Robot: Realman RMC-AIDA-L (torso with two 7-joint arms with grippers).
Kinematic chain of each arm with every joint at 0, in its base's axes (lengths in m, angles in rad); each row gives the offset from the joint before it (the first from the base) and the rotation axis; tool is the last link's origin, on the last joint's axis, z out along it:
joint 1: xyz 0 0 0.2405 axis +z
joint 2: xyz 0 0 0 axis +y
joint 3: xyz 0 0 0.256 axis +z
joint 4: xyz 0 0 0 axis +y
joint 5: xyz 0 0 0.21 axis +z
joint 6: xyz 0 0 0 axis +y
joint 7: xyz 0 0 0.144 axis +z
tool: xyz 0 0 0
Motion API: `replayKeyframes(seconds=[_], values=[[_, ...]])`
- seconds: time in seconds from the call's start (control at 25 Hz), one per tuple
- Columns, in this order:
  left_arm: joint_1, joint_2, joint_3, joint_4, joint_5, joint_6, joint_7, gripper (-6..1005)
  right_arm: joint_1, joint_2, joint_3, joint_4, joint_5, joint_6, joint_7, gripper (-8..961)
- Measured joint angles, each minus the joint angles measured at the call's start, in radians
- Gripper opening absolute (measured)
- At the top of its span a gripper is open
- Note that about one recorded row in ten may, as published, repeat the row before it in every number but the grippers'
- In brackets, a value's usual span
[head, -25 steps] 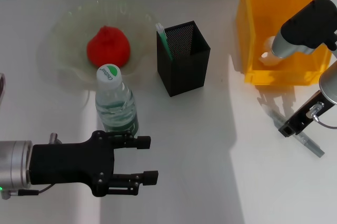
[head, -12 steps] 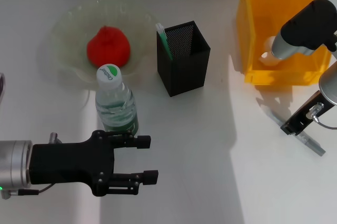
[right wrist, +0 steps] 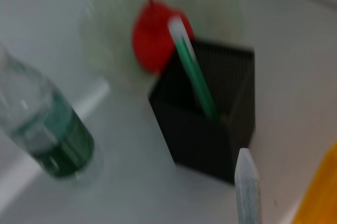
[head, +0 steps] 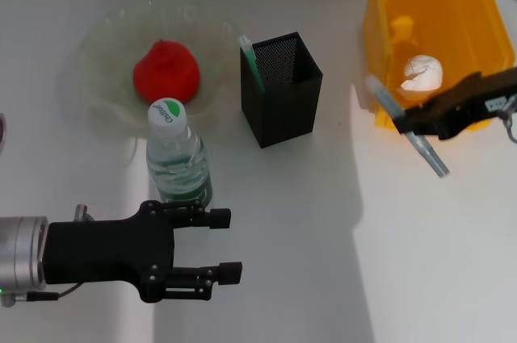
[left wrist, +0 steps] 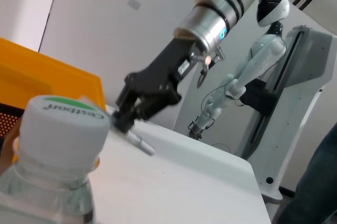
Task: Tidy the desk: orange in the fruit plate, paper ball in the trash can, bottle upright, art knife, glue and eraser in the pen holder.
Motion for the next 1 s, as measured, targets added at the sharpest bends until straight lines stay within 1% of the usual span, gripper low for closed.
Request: replayKeyframes(seconds=[0.12, 0.2, 0.28, 0.44, 0.6, 0.68, 0.76, 0.84, 0.92, 1.0], values=[[0.002, 0.000, 0.000, 0.000, -0.006, 0.001, 0.004, 769, -0.024, 0.000, 0.149, 0.034, 0.230, 0.011, -0.134, 134], [0.002, 0.000, 0.000, 0.000, -0.006, 0.001, 0.004, 769, -0.028, 0.000, 0.232, 0.129, 0.400, 0.032, -0.253, 134], [0.001, 0.000, 0.001, 0.000, -0.008, 0.002, 0.005, 769, -0.019, 0.000, 0.256, 0.246, 0.517, 0.063, -0.368, 134], [-0.001, 0.001, 0.003, 0.000, -0.008, 0.002, 0.003, 769, 0.015, 0.004, 0.250, 0.519, 0.706, 0.148, -0.671, 132], [-0.001, 0.001, 0.003, -0.001, -0.009, 0.000, 0.003, 768, 0.092, 0.004, 0.245, 0.793, 0.890, 0.205, -0.975, 130], [-0.002, 0.000, 0.003, -0.002, -0.009, 0.000, 0.002, 768, 0.137, 0.005, 0.246, 0.909, 0.972, 0.229, -1.117, 129], [-0.003, 0.000, 0.002, -0.002, -0.009, 0.000, 0.001, 768, 0.177, 0.007, 0.247, 0.985, 1.019, 0.254, -1.223, 129], [-0.003, 0.000, 0.002, -0.002, -0.009, 0.000, 0.001, 768, 0.224, 0.007, 0.247, 1.049, 1.036, 0.285, -1.278, 129], [-0.003, 0.000, 0.002, -0.002, -0.009, 0.000, 0.001, 768, 0.260, 0.007, 0.245, 1.086, 1.036, 0.324, -1.302, 128], [-0.003, 0.001, 0.001, -0.002, -0.009, 0.001, 0.000, 768, 0.280, 0.007, 0.238, 1.104, 1.035, 0.348, -1.315, 128]])
